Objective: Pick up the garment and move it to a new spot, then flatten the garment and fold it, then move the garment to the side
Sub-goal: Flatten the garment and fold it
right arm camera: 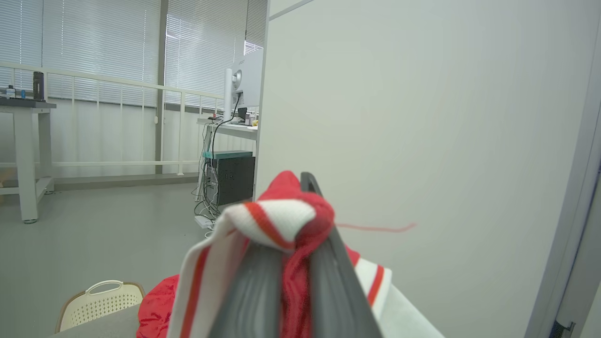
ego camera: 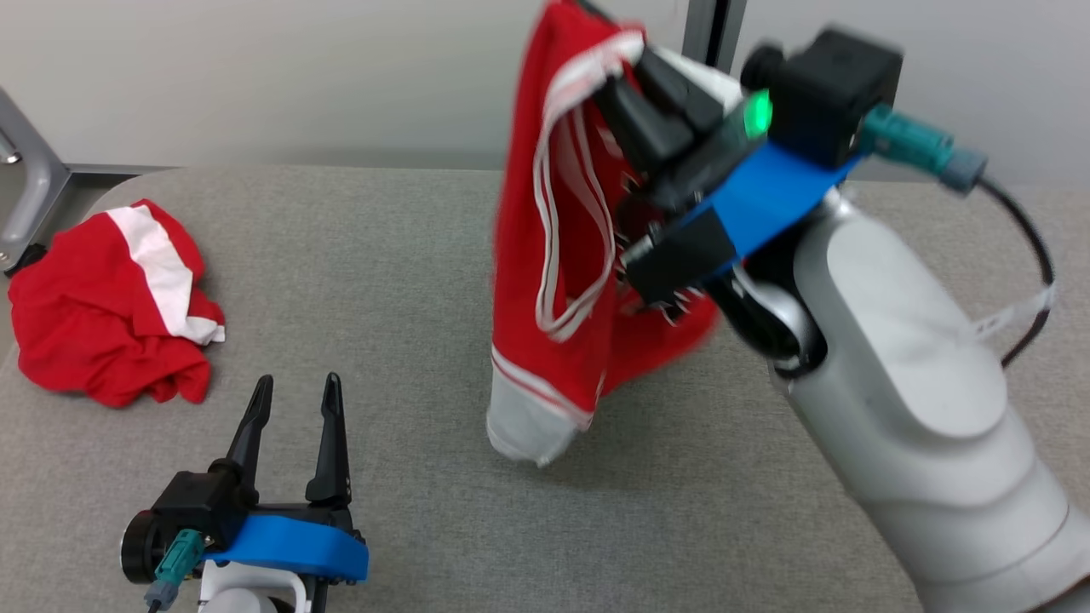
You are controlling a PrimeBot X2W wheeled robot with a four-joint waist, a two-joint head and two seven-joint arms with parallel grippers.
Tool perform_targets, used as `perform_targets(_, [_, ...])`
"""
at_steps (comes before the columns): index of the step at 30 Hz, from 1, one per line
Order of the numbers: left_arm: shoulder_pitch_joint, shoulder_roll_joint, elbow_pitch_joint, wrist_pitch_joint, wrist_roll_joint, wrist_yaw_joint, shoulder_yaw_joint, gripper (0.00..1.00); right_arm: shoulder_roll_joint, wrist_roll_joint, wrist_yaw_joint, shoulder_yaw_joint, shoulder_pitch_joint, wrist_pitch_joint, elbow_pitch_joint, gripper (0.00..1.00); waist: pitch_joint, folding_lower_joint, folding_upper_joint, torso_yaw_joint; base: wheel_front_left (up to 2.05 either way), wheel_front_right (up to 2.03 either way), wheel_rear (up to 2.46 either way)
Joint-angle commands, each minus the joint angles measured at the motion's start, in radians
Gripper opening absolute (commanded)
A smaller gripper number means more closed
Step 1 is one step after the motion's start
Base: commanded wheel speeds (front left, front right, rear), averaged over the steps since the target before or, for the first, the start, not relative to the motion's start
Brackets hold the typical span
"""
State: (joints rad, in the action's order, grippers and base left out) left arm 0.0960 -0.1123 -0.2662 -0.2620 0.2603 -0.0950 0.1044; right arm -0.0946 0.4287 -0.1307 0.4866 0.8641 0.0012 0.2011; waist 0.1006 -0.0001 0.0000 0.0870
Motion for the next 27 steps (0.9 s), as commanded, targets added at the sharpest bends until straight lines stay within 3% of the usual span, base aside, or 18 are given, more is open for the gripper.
perform_targets(1, [0.016,0.005,0.005,-0.004,-0.008,-0.004,-0.002,1.0,0.007,0.011,0.0,0.006,0.051,-0.015,0.003,0.0,0.007,0.0001,0.0,0.011,0.0,0.0,0.0])
perform_targets(7, [0.016,0.011,0.012,-0.004,-0.015,-0.009,-0.003,1.0,0.021,0.038,0.0,0.001,0.2,-0.078,0.023,0.0,0.014,0.0001,0.0,0.028,0.0,0.0,0.0])
perform_targets(14, [0.031,0.014,0.029,-0.004,-0.017,-0.013,-0.01,1.0,-0.054,0.049,0.0,-0.119,0.092,-0.066,0.105,0.0,0.042,0.0001,0.0,0.033,0.0,0.0,0.0])
perform_targets(20, [0.07,0.023,0.044,-0.004,-0.015,-0.02,0.011,1.0,-0.143,0.026,0.0,-0.235,-0.011,-0.057,0.286,0.0,0.115,0.0001,0.0,0.058,0.0,0.0,0.0])
perform_targets(27, [0.13,0.031,0.06,-0.004,-0.02,-0.028,0.048,1.0,-0.217,-0.063,0.0,-0.285,0.035,-0.138,0.496,0.0,0.187,0.0001,0.0,0.119,0.0,0.0,0.0])
